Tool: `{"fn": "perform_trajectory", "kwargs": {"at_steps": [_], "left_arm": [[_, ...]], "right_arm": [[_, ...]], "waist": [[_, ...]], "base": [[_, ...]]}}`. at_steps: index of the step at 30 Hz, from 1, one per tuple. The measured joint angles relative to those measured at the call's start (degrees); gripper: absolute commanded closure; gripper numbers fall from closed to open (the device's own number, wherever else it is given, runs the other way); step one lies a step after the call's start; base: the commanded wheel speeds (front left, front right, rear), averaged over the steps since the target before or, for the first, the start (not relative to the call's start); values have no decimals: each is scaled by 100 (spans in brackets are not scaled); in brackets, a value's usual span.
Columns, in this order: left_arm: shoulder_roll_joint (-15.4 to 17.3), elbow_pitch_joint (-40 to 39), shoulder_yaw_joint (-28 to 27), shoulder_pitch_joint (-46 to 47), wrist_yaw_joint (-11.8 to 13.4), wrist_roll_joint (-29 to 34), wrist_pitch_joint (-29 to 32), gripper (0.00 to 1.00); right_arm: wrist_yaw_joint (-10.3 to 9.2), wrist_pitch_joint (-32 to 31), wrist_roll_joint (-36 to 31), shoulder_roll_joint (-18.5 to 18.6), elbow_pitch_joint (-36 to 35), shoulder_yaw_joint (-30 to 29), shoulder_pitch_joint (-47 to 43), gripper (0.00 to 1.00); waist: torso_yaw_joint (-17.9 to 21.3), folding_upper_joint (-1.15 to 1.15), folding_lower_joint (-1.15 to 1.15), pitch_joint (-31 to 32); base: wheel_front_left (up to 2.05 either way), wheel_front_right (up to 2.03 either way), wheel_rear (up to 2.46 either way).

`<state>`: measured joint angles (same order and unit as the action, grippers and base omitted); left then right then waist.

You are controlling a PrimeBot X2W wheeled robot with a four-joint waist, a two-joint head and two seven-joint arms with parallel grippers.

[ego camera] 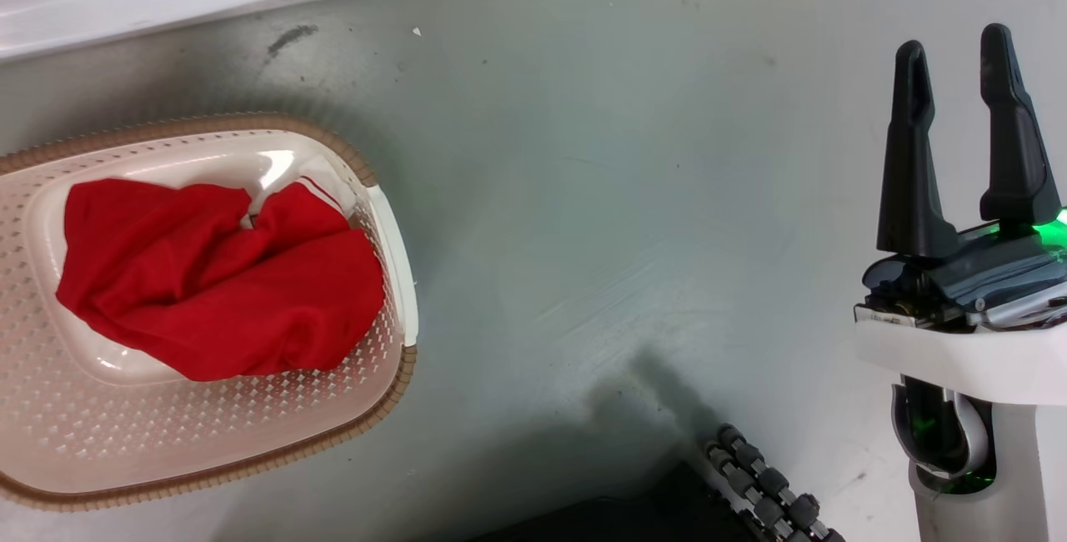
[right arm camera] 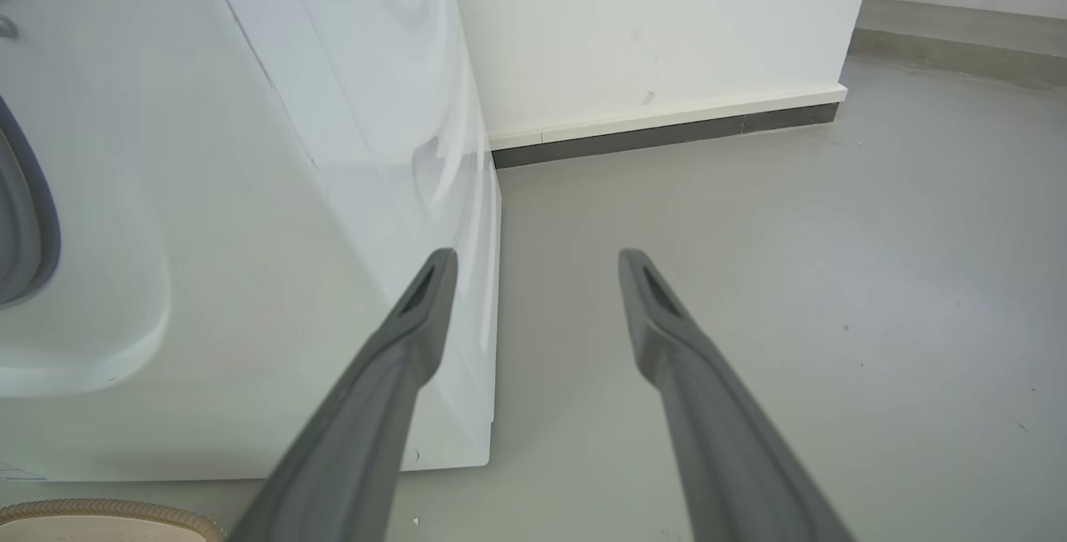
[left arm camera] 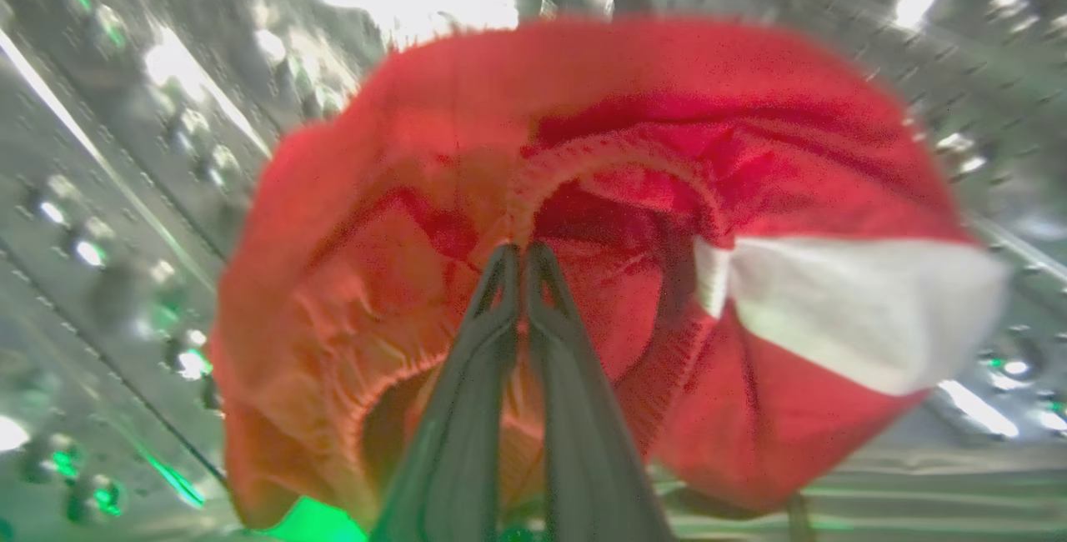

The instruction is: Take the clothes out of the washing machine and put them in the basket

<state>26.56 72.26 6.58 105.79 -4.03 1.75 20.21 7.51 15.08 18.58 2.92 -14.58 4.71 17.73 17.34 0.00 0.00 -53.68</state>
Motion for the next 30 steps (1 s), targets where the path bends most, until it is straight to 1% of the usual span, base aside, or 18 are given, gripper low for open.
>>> {"fn": "perform_trajectory", "kwargs": {"at_steps": [4, 9, 14, 19, 22, 25, 30], "left_arm": [[-78, -16, 59, -231, -108, -56, -541, 100], [-264, -3, 40, -619, -211, -245, -1254, 100], [-520, 32, 60, -1238, -297, -432, -1941, 100], [-632, 52, 200, -1967, -332, -564, -2637, 100], [-743, 57, 232, -2390, -336, -772, -3083, 100], [-861, -23, 326, -2813, -337, -915, -3363, 100], [-864, -361, 472, -3561, -337, -1111, -3505, 100]], "right_arm": [[0, 0, -83, -1, 55, 25, -3, 0], [0, 0, -214, -1, 163, 37, -25, 0], [0, 0, -355, -2, 300, 74, -133, 0], [0, 0, -399, -3, 398, 109, -246, 0], [0, 0, -402, -2, 457, 66, -315, 0], [0, 0, -457, -2, 523, 57, -430, 0], [0, 0, -517, -2, 584, 75, -631, 0]], "waist": [[-82, 0, 0, 177], [-218, 0, 0, 470], [-391, 0, 0, 826], [-515, 0, 0, 1249], [-571, 0, 0, 1504], [-631, 0, -1, 1763], [-722, 0, -1, 2197]], "base": [[0, 0, 0], [0, 0, 0], [0, 0, 0], [0, 0, 0], [0, 0, 0], [0, 0, 0], [0, 0, 0]]}}
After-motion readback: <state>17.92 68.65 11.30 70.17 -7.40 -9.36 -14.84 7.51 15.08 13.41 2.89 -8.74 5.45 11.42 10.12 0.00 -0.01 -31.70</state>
